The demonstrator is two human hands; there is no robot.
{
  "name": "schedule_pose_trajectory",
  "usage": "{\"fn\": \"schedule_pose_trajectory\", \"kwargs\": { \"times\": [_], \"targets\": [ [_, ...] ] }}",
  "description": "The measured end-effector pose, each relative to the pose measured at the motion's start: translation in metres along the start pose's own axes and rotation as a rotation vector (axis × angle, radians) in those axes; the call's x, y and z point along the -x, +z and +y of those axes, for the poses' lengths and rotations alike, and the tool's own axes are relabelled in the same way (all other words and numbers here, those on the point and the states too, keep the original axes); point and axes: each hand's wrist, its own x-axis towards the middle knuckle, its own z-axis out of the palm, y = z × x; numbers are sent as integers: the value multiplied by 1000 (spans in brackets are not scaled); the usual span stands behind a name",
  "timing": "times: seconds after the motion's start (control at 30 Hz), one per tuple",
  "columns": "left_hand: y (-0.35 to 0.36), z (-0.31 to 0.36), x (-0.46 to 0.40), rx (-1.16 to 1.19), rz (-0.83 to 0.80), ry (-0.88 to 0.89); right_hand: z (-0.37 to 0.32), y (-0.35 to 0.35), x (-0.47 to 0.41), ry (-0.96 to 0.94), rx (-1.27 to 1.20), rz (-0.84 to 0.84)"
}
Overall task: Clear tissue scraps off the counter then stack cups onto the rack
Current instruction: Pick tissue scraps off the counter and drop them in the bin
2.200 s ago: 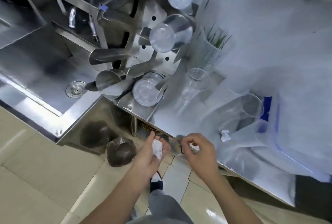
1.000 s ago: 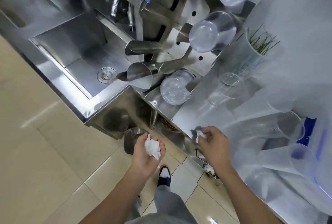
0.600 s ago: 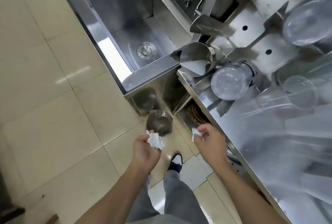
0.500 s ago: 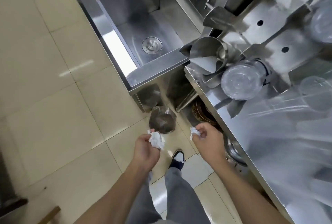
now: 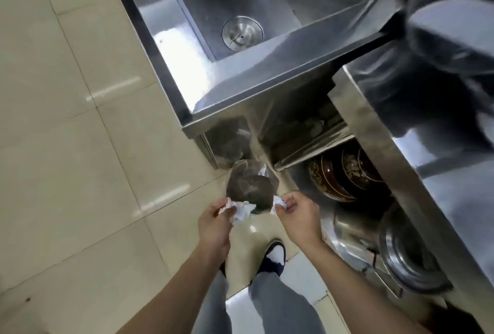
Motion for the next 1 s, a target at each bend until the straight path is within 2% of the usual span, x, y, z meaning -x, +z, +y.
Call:
{"fn": "schedule_pose_trajectory", "kwargs": {
  "times": [0.1,0.23,0.33,0.6,0.7,0.8,0.9,1.0],
  "targets": [
    [10,-20,-41,-109,30,110,23,34,-32,-23,34,-24],
    [32,-39,-90,-106,101,174,48,71,-75,-37,83,-45],
    [44,-50,-116,-102,73,211,58,91,-98,-47,82,-38],
    [46,-47,-113,-34,3,191,66,84,-92,9,57,-67],
    [37,-30,-79,-143,-23,243,49,60,-64,-8,91,-64],
    [27,-9,-38,-374,-34,374,22,30,-27,-56,144,-67],
    [18,23,13,-612,-94,583,-9,-3,8,-141,170,-42],
    [7,57,65,-895,-199,878,-38,-37,46,-194,192,-24]
  ]
}}
